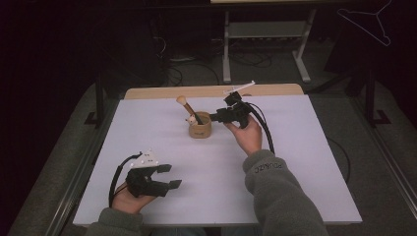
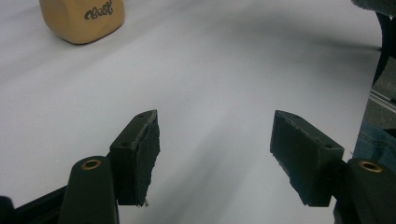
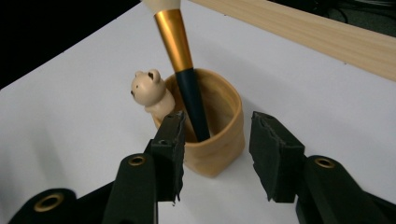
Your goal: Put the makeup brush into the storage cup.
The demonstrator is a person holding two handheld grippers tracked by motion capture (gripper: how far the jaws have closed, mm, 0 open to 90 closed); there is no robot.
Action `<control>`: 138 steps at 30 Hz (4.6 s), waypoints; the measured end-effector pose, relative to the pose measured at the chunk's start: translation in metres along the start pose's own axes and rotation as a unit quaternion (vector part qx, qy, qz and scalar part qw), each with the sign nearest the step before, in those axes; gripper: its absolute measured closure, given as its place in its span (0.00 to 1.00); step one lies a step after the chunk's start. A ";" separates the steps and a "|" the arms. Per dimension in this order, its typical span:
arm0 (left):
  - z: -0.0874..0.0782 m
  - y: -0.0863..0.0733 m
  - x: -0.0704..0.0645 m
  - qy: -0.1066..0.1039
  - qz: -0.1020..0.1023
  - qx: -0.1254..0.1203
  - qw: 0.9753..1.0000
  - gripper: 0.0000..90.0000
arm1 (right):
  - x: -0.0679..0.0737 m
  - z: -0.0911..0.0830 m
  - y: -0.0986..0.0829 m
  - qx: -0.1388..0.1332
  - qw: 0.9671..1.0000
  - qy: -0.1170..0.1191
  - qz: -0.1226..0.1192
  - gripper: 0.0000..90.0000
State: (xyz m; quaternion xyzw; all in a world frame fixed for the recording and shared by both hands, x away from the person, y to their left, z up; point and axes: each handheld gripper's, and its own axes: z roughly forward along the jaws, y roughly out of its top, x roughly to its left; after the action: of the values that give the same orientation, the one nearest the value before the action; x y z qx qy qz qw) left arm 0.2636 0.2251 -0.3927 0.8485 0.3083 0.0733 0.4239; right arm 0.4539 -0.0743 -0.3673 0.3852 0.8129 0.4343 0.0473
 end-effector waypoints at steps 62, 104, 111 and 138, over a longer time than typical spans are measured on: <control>-0.002 -0.001 0.006 0.018 -0.001 0.003 1.000 0.34 | -0.013 -0.054 -0.052 -0.005 1.000 0.016 0.000 0.37; -0.007 -0.004 0.015 0.044 -0.024 0.005 0.999 0.25 | -0.002 -0.098 -0.099 -0.009 1.000 -0.005 -0.023 0.22; -0.008 -0.006 0.017 0.047 -0.026 0.003 0.999 0.24 | -0.002 -0.105 -0.110 -0.010 1.000 -0.007 -0.025 0.21; -0.006 -0.008 0.017 0.054 -0.038 -0.001 0.998 0.23 | -0.001 -0.129 -0.155 -0.023 1.000 -0.019 -0.010 0.16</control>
State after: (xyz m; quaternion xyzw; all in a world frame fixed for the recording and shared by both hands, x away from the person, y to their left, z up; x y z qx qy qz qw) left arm 0.2711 0.2429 -0.3977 0.8305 0.3627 0.1026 0.4101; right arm 0.3115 -0.2120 -0.4027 0.3839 0.8056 0.4449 0.0757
